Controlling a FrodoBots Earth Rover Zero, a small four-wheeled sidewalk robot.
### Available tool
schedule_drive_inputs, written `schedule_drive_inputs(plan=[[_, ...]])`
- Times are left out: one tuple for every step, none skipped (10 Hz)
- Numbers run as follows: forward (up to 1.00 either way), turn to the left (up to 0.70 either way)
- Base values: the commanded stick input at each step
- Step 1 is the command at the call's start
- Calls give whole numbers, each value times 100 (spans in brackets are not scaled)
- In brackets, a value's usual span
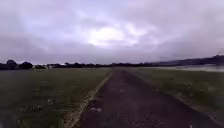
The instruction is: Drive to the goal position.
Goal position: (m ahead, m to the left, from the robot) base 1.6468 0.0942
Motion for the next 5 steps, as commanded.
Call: schedule_drive_inputs(plan=[[50,0],[50,-4],[50,-9],[50,-13],[50,-17]])
